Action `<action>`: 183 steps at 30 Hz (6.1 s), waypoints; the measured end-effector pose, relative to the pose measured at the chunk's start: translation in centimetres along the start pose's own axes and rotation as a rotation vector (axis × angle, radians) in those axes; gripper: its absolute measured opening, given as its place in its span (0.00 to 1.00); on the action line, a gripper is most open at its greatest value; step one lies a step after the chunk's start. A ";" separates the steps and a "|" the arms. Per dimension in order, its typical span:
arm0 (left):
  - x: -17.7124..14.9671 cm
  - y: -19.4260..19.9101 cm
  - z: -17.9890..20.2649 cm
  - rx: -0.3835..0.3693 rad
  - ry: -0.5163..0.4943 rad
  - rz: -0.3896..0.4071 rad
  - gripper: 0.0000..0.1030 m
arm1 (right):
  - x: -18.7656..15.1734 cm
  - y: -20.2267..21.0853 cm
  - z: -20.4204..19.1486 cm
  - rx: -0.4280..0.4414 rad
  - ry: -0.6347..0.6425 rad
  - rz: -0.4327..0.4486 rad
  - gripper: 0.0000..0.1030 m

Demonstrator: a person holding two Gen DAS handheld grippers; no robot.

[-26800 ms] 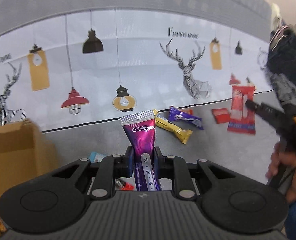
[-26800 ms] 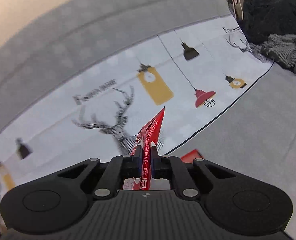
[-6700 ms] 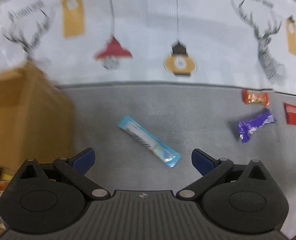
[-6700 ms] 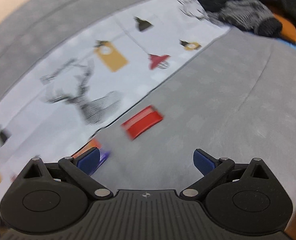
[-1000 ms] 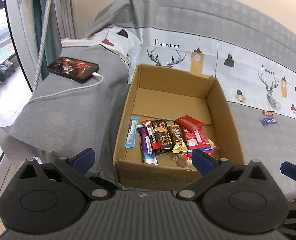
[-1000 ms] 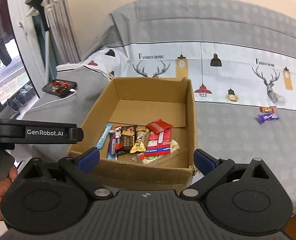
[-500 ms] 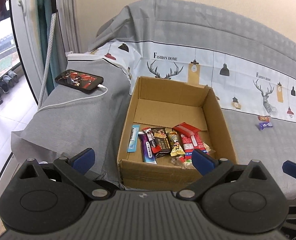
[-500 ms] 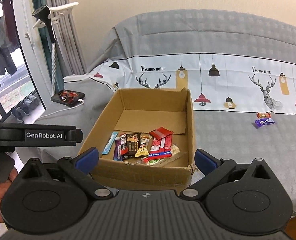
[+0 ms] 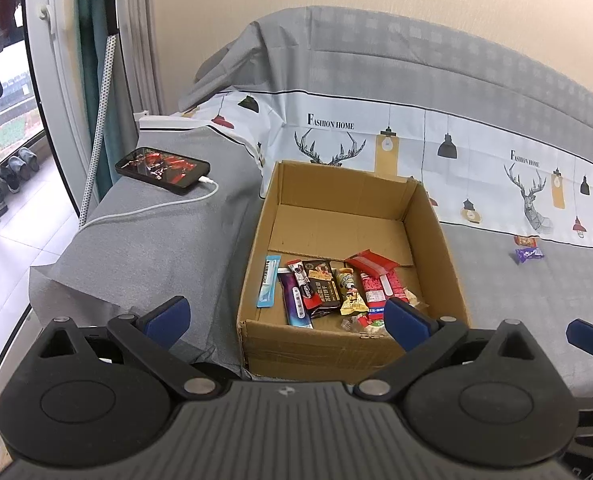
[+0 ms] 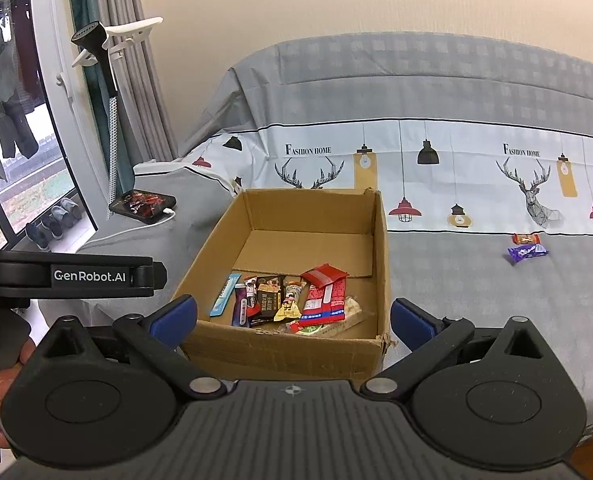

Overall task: Organize snacks
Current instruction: 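Lift both open grippers out of the box, then grasp the purple candy bar with right gripper while left grasps the orange-red candy, then carry the orange-red candy and purple candy bar over the box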

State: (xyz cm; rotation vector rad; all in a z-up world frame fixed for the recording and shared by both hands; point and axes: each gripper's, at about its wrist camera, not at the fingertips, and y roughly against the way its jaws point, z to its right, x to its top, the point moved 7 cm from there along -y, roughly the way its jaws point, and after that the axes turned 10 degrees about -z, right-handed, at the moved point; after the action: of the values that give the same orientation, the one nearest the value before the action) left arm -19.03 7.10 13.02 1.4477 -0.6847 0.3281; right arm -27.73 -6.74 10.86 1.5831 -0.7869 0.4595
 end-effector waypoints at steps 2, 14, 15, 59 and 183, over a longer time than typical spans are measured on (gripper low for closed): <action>0.0 0.1 0.0 0.001 -0.001 0.000 1.00 | 0.0 0.0 0.0 0.000 0.000 -0.001 0.99; 0.3 -0.4 0.4 0.009 -0.014 -0.016 1.00 | -0.2 -0.5 0.4 0.004 -0.024 -0.018 0.99; 0.3 -0.5 0.5 0.010 -0.015 -0.018 1.00 | -0.2 -0.6 0.5 0.005 -0.025 -0.019 0.99; 11.4 -10.8 21.2 -0.122 -0.226 -0.162 1.00 | 0.3 -6.4 30.0 -0.302 -0.490 -0.024 0.99; -4.3 -2.7 0.8 -0.104 -0.141 -0.223 0.18 | -3.9 -0.2 0.6 -0.005 0.130 -0.091 0.17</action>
State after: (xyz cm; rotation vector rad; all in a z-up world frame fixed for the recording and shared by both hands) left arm -20.87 6.78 8.24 1.4412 -0.6363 0.0174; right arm -30.28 -6.41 7.93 1.5612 -0.6143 0.4882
